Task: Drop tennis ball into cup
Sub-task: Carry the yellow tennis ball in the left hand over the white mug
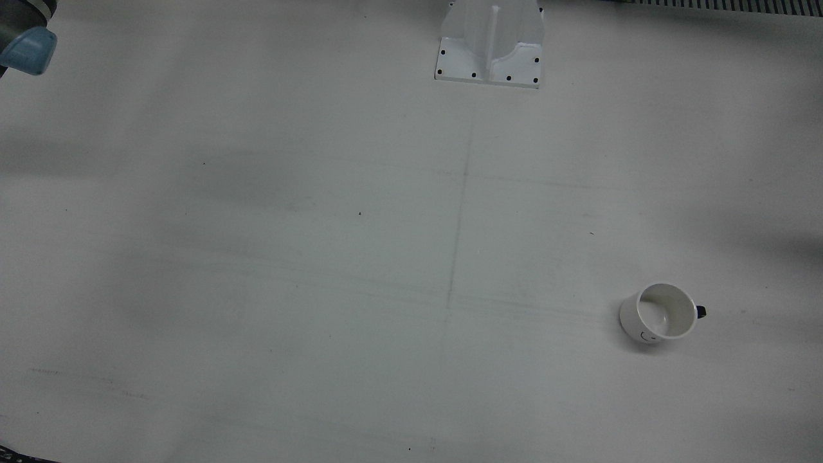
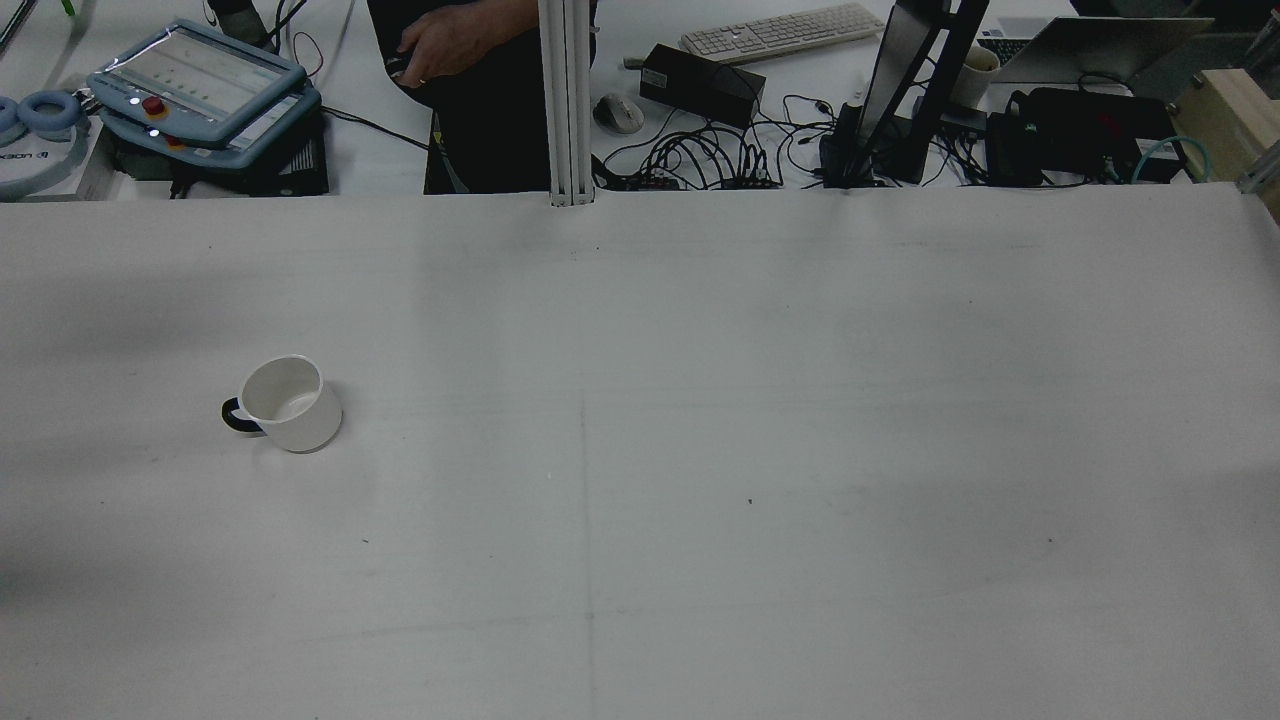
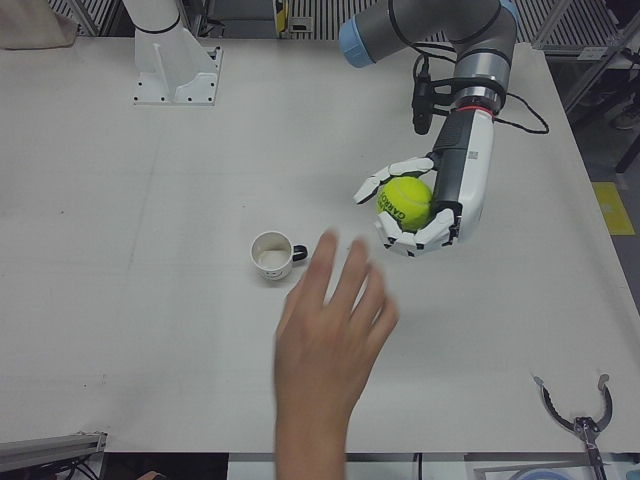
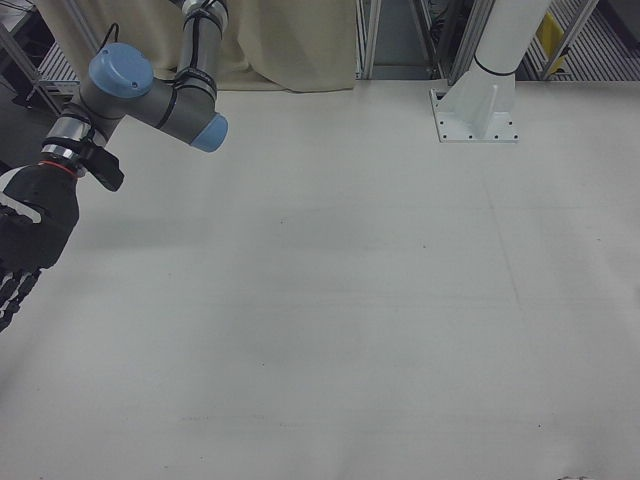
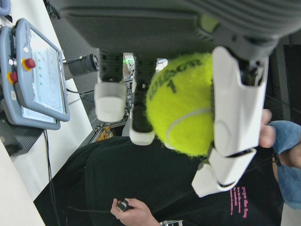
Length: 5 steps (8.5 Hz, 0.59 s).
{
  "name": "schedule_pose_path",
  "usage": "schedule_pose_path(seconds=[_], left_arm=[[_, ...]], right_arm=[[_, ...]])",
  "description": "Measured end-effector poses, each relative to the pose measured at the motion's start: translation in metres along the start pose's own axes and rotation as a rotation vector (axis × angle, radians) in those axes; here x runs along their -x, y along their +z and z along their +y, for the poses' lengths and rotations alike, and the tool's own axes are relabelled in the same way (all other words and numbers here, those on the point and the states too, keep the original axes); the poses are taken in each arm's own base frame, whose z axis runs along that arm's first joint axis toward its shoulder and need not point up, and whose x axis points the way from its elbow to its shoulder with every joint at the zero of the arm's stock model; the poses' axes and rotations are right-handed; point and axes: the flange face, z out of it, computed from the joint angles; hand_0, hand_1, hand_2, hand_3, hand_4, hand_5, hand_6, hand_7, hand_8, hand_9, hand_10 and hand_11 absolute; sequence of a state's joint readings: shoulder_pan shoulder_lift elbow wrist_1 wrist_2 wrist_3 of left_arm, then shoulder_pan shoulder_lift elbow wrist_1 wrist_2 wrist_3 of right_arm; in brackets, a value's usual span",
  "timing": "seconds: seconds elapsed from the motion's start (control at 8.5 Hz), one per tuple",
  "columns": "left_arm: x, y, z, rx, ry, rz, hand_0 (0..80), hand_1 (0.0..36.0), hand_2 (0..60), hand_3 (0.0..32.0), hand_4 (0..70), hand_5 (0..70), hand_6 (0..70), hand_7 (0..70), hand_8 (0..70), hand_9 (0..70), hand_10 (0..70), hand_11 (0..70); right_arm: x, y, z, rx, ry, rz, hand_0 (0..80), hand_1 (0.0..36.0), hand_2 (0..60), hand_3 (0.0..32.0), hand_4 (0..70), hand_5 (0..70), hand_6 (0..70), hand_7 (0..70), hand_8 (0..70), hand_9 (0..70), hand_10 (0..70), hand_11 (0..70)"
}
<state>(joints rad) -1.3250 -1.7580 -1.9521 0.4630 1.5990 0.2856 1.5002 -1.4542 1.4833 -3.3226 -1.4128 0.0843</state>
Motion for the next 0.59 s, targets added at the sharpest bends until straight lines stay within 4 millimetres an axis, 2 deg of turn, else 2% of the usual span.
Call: schedule_pose_path(seconds=[0.12,0.24,0.35,0.47,0.59], left_arm=[[0.013,0.003,0.007,0.012,-0.004,-0.025,59.4,36.0,60.0,0.0,70.0,55.7,70.0,70.0,70.0,70.0,70.0,70.0],[0.048,0.015,0.024,0.031,-0.012,-0.089,59.7,36.0,60.0,0.0,70.0,57.3,70.0,70.0,70.0,70.0,66.1,70.0],[0.083,0.024,0.040,0.046,-0.022,-0.141,59.6,36.0,60.0,0.0,70.0,69.5,70.0,70.0,70.0,70.0,65.2,70.0],[0.111,0.030,0.051,0.058,-0.030,-0.176,59.6,36.0,60.0,0.0,70.0,70.0,70.0,70.0,70.0,70.0,64.7,70.0],[0.137,0.033,0.059,0.067,-0.036,-0.206,59.9,36.0,60.0,0.0,70.0,55.5,70.0,70.0,70.0,70.0,63.1,70.0]], right_arm=[[0.000,0.000,0.000,0.000,0.000,0.000,0.0,0.0,0.0,0.0,0.0,0.0,0.0,0.0,0.0,0.0,0.0,0.0],[0.000,0.000,0.000,0.000,0.000,0.000,0.0,0.0,0.0,0.0,0.0,0.0,0.0,0.0,0.0,0.0,0.0,0.0],[0.000,0.000,0.000,0.000,0.000,0.000,0.0,0.0,0.0,0.0,0.0,0.0,0.0,0.0,0.0,0.0,0.0,0.0],[0.000,0.000,0.000,0.000,0.000,0.000,0.0,0.0,0.0,0.0,0.0,0.0,0.0,0.0,0.0,0.0,0.0,0.0],[0.000,0.000,0.000,0.000,0.000,0.000,0.0,0.0,0.0,0.0,0.0,0.0,0.0,0.0,0.0,0.0,0.0,0.0]])
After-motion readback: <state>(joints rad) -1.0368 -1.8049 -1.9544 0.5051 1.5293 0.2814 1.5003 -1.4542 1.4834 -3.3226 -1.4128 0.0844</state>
